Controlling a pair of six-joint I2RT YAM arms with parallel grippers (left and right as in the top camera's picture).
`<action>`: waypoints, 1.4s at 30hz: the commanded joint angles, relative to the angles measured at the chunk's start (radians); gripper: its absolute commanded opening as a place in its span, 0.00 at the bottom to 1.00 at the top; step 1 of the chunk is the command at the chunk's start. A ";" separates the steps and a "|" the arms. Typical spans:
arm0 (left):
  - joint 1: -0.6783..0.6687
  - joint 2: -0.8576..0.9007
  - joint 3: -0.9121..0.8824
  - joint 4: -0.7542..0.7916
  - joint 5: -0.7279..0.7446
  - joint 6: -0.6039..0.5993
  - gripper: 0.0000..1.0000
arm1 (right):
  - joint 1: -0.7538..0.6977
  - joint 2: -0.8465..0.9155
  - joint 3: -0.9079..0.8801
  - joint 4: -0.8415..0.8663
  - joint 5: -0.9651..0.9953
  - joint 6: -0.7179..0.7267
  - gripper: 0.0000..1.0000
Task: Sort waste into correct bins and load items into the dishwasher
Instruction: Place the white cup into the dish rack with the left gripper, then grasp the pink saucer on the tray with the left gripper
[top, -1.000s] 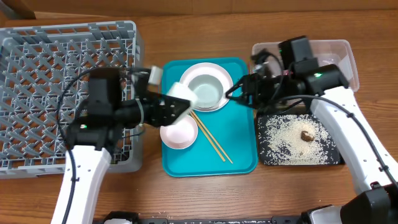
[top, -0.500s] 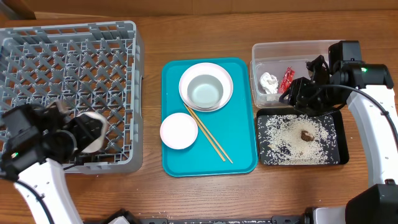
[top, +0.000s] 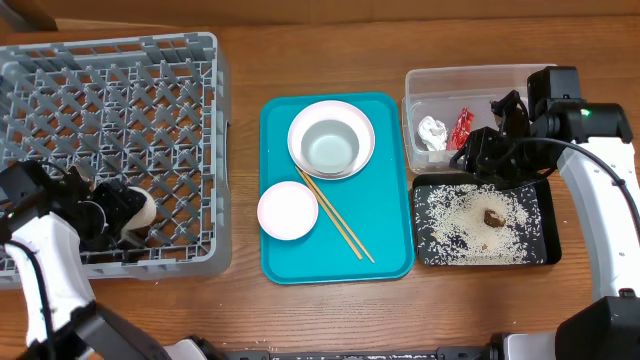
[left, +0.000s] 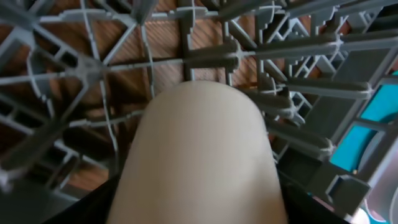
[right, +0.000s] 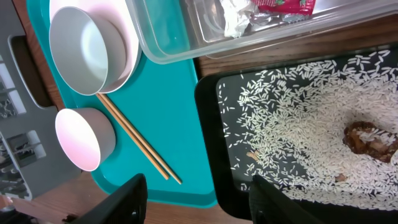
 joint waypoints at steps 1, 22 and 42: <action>0.003 0.044 0.035 0.043 0.011 -0.027 1.00 | 0.000 -0.029 0.009 -0.005 0.007 -0.012 0.54; -0.718 -0.010 0.385 -0.350 -0.020 0.092 1.00 | -0.002 -0.029 0.009 -0.029 0.242 0.015 0.81; -1.288 0.362 0.141 -0.059 -0.223 -0.018 0.48 | -0.002 -0.029 0.009 -0.055 0.242 0.015 0.81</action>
